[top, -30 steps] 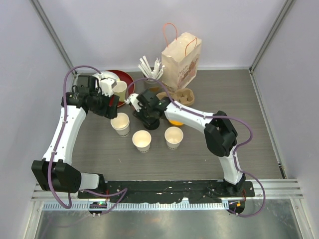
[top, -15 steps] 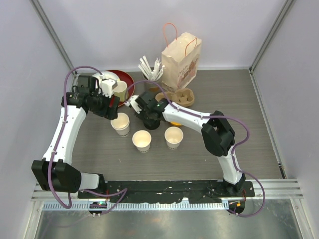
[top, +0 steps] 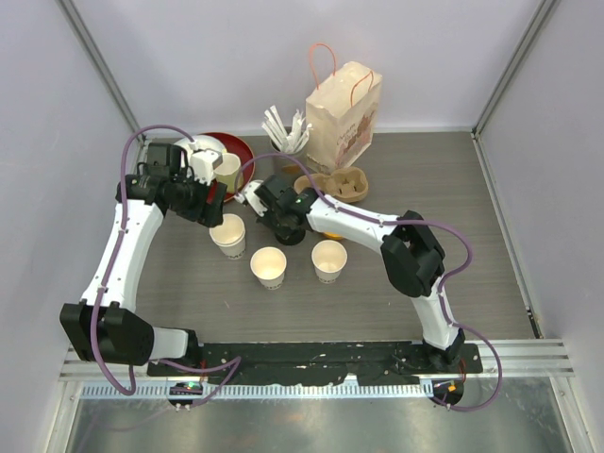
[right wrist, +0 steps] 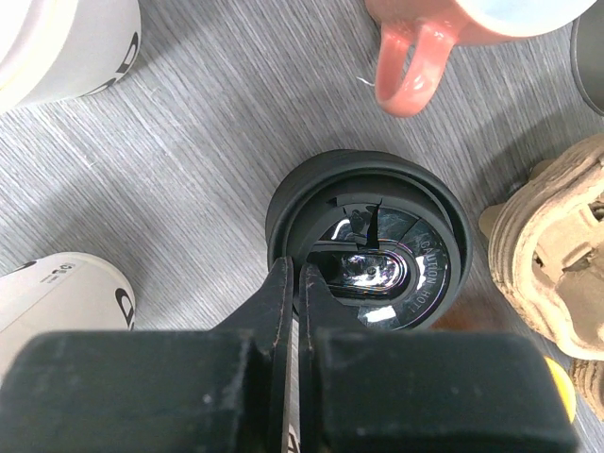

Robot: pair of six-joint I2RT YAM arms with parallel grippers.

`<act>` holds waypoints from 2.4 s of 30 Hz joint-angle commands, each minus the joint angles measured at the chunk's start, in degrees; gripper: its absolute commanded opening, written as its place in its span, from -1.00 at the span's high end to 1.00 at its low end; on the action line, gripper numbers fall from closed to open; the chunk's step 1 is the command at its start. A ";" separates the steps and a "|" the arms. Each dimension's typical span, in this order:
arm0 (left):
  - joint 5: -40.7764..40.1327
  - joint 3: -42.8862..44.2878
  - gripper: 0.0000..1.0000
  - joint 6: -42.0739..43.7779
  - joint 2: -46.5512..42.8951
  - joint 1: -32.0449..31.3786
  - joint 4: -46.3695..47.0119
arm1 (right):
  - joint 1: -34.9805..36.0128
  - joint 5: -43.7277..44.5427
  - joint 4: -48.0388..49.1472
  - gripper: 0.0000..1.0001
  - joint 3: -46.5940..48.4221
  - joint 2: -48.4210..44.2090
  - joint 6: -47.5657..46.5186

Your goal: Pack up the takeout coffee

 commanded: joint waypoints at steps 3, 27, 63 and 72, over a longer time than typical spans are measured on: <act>1.32 1.72 -0.52 1.07 -0.09 0.34 -0.38 | 0.40 1.93 0.25 0.98 2.49 -4.45 0.84; 4.48 2.77 -0.52 -0.42 -0.18 0.25 -0.82 | -0.39 0.26 -15.81 0.98 13.56 -14.46 8.21; 6.51 7.35 -0.54 -3.67 2.02 -7.40 -1.97 | 1.63 -1.67 -15.74 0.98 -19.04 -32.40 19.91; 5.81 7.00 -0.54 -3.23 1.67 -7.40 -2.05 | 1.54 -2.29 -15.22 0.98 -20.27 -30.47 19.47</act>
